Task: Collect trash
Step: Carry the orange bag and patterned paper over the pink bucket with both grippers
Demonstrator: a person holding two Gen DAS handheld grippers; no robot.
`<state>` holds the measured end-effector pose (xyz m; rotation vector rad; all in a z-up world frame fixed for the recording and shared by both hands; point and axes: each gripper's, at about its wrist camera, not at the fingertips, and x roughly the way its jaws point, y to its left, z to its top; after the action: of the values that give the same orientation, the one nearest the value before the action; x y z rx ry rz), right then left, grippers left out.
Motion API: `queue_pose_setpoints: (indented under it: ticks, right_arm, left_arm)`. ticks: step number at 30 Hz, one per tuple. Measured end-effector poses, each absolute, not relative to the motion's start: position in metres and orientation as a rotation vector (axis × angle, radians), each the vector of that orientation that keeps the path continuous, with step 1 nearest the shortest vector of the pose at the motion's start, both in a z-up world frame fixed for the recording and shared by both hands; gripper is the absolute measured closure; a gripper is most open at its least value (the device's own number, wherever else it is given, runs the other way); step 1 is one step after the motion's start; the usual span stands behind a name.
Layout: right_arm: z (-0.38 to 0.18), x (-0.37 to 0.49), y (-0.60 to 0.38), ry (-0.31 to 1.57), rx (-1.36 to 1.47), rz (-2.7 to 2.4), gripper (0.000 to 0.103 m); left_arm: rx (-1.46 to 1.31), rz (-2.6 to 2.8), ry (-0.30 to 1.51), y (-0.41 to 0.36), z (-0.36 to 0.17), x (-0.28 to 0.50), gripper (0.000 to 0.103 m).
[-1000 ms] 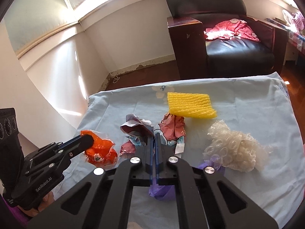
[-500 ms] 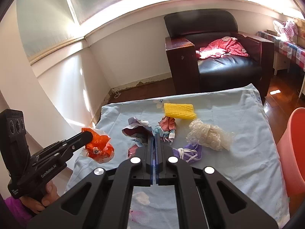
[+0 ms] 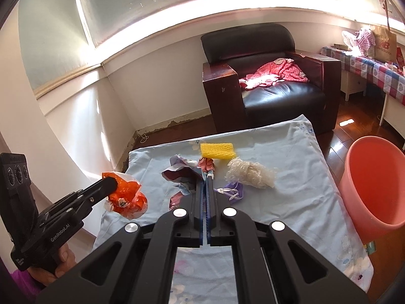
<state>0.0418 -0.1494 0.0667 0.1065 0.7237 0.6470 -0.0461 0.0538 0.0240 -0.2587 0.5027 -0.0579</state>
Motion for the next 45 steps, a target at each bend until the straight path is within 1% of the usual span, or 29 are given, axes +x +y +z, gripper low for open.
queue_pose_setpoints:
  ticks: [7,14,23,29,36,45]
  right_arm:
    - [0.068,0.033,-0.160,0.703,0.106,0.617,0.101]
    - [0.076,0.018,-0.181,0.695,0.120,0.558,0.101]
    - [0.102,-0.019,-0.248,0.601,0.074,0.412,0.101]
    - [0.107,-0.021,-0.281,0.590,0.088,0.366,0.101]
    - [0.109,-0.021,-0.290,0.580,0.151,0.391,0.101]
    - [0.116,-0.027,-0.278,0.556,0.123,0.429,0.101]
  left_arm:
    - [-0.238,-0.066,0.553,0.048,0.017,-0.035,0.096]
    - [-0.285,-0.125,0.544,0.039,0.020,-0.035,0.096]
    - [-0.257,-0.268,0.494,-0.025,0.043,-0.023,0.096]
    - [-0.251,-0.305,0.469,-0.051,0.052,-0.020,0.096]
    - [-0.219,-0.266,0.466,-0.051,0.060,-0.031,0.096]
    - [-0.210,-0.238,0.436,-0.051,0.074,-0.046,0.096]
